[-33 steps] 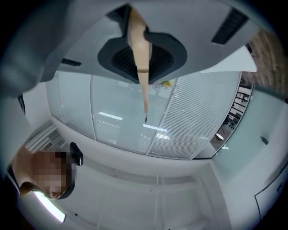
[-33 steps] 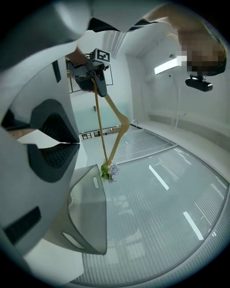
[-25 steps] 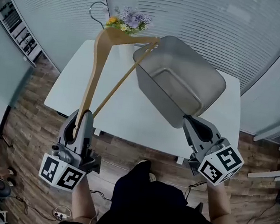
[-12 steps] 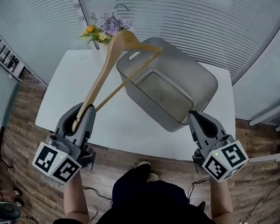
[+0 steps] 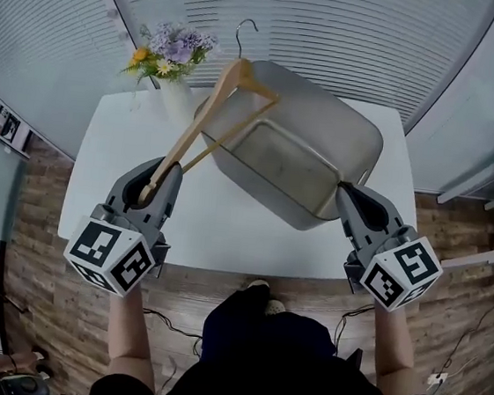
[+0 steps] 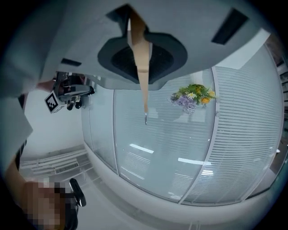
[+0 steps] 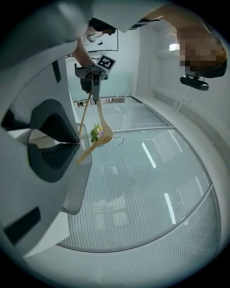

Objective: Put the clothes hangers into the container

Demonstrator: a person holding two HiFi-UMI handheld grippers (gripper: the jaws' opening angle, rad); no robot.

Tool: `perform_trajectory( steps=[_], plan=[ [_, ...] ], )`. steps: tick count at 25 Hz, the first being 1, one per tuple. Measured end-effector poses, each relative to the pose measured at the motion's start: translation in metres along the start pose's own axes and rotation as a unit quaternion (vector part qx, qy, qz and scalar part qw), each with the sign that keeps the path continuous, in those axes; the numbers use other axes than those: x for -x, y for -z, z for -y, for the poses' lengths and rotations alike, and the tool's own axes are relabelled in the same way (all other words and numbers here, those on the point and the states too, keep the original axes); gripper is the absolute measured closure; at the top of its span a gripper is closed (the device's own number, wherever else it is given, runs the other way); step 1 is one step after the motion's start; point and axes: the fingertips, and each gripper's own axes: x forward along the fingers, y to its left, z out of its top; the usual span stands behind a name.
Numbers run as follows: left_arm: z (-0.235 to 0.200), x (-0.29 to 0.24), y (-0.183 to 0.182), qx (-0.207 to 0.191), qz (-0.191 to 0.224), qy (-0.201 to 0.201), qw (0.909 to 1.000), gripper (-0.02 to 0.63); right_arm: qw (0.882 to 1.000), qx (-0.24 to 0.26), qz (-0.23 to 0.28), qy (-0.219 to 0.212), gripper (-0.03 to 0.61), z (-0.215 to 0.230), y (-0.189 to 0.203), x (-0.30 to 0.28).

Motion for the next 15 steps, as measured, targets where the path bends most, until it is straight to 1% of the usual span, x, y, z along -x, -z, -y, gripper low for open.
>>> perform_trajectory(
  steps=[3, 5, 7, 9, 11, 13, 15],
  plan=[
    [0.005, -0.021, 0.0, -0.033, -0.023, 0.028, 0.9988, 0.557, 1.0, 0.002, 0.001, 0.01, 0.549, 0.006, -0.002, 0.001],
    [0.009, -0.032, 0.0, -0.041, -0.04, 0.057, 0.9967, 0.557, 1.0, 0.003, 0.0, 0.017, 0.549, 0.011, -0.003, 0.002],
    [0.014, -0.043, -0.002, -0.034, -0.054, 0.092, 0.9937, 0.557, 1.0, 0.004, 0.0, 0.022, 0.549, 0.014, -0.004, 0.004],
    [0.019, -0.052, -0.003, -0.018, -0.066, 0.126, 0.9898, 0.557, 1.0, 0.006, -0.002, 0.026, 0.549, 0.016, -0.005, 0.005],
    [0.024, -0.061, -0.002, -0.009, -0.081, 0.151, 0.9851, 0.557, 1.0, 0.008, -0.004, 0.029, 0.549, 0.018, -0.005, 0.006],
    [0.029, -0.069, 0.001, -0.007, -0.104, 0.174, 0.9793, 0.557, 0.999, 0.01, -0.006, 0.031, 0.549, 0.021, -0.004, 0.006],
    [0.034, -0.076, 0.007, -0.003, -0.133, 0.199, 0.9709, 0.557, 0.999, 0.01, -0.007, 0.034, 0.549, 0.024, -0.004, 0.007]
  ],
)
